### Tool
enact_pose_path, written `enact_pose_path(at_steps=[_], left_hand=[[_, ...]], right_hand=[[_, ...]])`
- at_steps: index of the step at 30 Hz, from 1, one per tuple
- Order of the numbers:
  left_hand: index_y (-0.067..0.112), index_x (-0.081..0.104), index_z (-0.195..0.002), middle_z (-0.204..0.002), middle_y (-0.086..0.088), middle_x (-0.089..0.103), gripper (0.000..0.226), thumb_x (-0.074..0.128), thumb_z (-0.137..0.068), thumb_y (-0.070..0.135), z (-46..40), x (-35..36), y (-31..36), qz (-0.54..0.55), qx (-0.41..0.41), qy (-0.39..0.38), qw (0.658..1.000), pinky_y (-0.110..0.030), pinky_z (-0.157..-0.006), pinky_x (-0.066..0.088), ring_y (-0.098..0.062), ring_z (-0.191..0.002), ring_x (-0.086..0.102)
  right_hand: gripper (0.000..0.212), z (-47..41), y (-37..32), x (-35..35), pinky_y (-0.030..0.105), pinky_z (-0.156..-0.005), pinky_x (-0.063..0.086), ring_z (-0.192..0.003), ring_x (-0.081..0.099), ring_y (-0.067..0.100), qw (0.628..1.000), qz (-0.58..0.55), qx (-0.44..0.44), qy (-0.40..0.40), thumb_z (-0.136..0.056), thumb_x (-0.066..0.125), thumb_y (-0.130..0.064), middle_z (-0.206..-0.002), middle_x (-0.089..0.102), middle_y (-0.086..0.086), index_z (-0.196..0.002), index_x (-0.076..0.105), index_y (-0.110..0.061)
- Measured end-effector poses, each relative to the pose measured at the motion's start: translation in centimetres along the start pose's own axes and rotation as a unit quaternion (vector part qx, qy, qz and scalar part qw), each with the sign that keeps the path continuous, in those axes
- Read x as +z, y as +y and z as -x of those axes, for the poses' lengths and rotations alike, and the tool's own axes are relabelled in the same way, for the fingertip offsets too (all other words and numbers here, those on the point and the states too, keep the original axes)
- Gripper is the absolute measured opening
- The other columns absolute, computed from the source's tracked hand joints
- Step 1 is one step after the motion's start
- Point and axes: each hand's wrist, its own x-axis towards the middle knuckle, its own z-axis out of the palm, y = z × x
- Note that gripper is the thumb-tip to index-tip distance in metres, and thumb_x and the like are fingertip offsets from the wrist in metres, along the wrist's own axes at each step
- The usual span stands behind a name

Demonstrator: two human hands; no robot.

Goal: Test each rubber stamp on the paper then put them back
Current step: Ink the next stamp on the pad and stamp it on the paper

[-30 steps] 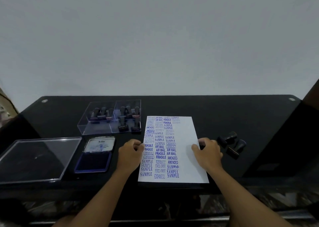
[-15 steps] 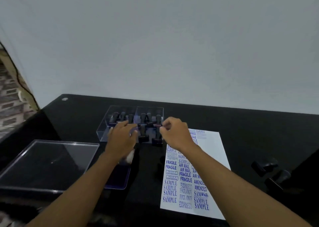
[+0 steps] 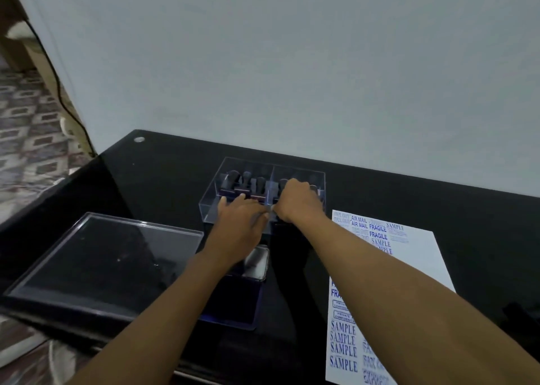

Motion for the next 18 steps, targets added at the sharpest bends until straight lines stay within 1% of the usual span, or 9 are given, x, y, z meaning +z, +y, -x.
enact_pose_path(at_steps=[3,5,8,9,10,12,15,18], left_hand=[[0.020,0.068,-0.114,-0.125,0.002,0.063,0.024,0.052,-0.097,0.025,0.1,-0.2,0.4,0.014,-0.003,0.005,1.000,-0.056,-0.115,0.010,-0.026,-0.140,0.034],[0.020,0.069,-0.112,-0.123,0.003,0.064,0.023,0.052,-0.098,0.025,0.1,-0.4,0.5,0.028,-0.007,0.005,1.000,-0.055,-0.116,0.008,-0.025,-0.140,0.034],[0.022,0.067,-0.114,-0.125,0.005,0.063,0.023,0.052,-0.097,0.027,0.3,-0.5,0.4,0.030,-0.001,0.006,1.000,-0.053,-0.117,0.007,-0.023,-0.139,0.036],[0.023,0.066,-0.116,-0.127,0.006,0.062,0.024,0.053,-0.097,0.028,0.4,-0.7,0.4,0.031,0.001,0.006,1.000,-0.053,-0.118,0.008,-0.021,-0.138,0.038],[0.023,0.064,-0.119,-0.127,0.007,0.062,0.025,0.053,-0.096,0.029,0.5,-0.9,0.4,0.032,0.004,0.007,0.999,-0.053,-0.118,0.008,-0.019,-0.136,0.040],[0.023,0.061,-0.123,-0.128,0.008,0.060,0.029,0.054,-0.095,0.029,0.7,-1.6,0.5,0.035,0.001,0.009,0.999,-0.053,-0.118,0.008,-0.016,-0.133,0.042],[0.020,0.059,-0.126,-0.128,0.005,0.059,0.034,0.057,-0.093,0.024,1.6,-2.8,0.4,0.037,-0.008,0.012,0.999,-0.047,-0.117,0.007,-0.015,-0.126,0.047],[0.018,0.060,-0.125,-0.129,0.002,0.058,0.034,0.060,-0.092,0.025,3.0,-4.0,0.1,0.036,-0.010,0.023,0.999,-0.044,-0.117,0.014,-0.017,-0.125,0.047]], right_hand=[[0.034,-0.1,-0.1,0.0,0.040,-0.088,0.048,-0.115,0.055,0.035,1.000,-0.014,0.015,0.017,-0.088,0.063,-0.011,-0.123,0.057,0.016,-0.120,0.053,-0.005],[0.032,-0.1,-0.2,0.1,0.040,-0.087,0.048,-0.113,0.056,0.035,0.999,-0.028,0.025,0.019,-0.086,0.065,-0.011,-0.120,0.059,0.017,-0.116,0.056,-0.005],[0.029,0.1,-0.3,-0.2,0.037,-0.077,0.051,-0.104,0.060,0.033,0.997,-0.066,0.031,0.024,-0.082,0.069,-0.012,-0.113,0.062,0.014,-0.109,0.059,-0.008],[0.030,0.3,-0.3,-0.5,0.035,-0.072,0.049,-0.101,0.060,0.032,0.996,-0.079,0.028,0.026,-0.082,0.070,-0.013,-0.112,0.061,0.012,-0.109,0.058,-0.010],[0.032,0.5,-0.3,-0.9,0.033,-0.070,0.046,-0.099,0.059,0.030,0.995,-0.093,0.022,0.028,-0.082,0.070,-0.013,-0.111,0.059,0.010,-0.110,0.056,-0.010],[0.031,1.0,-0.3,-2.0,0.031,-0.069,0.043,-0.092,0.056,0.025,0.992,-0.125,0.001,0.030,-0.083,0.068,-0.014,-0.109,0.056,0.008,-0.110,0.054,-0.012],[0.020,2.0,-0.4,-3.8,0.023,-0.069,0.042,-0.086,0.053,0.016,0.989,-0.132,-0.047,0.041,-0.085,0.065,-0.013,-0.108,0.062,0.005,-0.104,0.062,-0.013],[0.009,3.5,-0.4,-5.1,0.014,-0.054,0.036,-0.081,0.055,0.013,0.989,-0.121,-0.075,0.049,-0.084,0.063,-0.011,-0.104,0.066,0.005,-0.092,0.066,-0.013]])
